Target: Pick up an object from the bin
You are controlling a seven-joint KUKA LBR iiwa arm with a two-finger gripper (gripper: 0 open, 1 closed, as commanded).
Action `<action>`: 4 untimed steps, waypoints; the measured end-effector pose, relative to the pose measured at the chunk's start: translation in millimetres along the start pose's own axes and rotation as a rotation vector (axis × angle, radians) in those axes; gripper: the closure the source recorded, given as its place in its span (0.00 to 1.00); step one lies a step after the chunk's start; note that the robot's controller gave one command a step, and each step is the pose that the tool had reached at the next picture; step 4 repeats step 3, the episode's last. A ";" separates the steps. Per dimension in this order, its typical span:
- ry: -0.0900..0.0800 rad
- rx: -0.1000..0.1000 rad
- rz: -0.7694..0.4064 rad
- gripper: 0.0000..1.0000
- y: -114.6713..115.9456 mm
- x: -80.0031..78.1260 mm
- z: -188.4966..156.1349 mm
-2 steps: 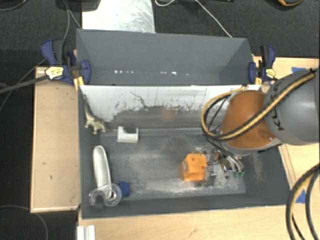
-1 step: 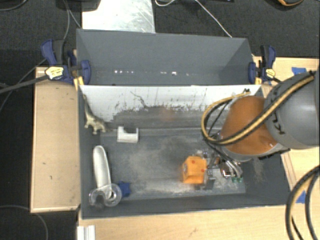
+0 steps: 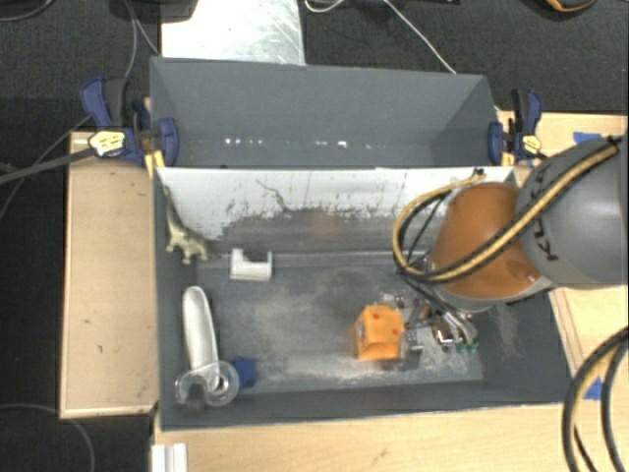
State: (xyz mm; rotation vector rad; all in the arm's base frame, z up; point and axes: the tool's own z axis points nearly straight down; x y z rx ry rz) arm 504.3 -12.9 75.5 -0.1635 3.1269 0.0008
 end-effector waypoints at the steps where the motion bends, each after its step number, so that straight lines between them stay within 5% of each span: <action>1: -0.007 0.001 0.016 1.00 -4.7 -1.4 -238.4; 2: -0.010 0.001 0.017 1.00 -5.1 -1.6 -242.1; 3: -0.006 0.000 -0.010 1.00 -2.2 -49.1 -193.0; 4: -0.006 0.000 -0.010 1.00 -2.2 -49.1 -193.0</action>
Offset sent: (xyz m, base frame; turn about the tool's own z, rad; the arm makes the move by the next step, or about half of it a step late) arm 0.0000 0.0000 0.0000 0.0000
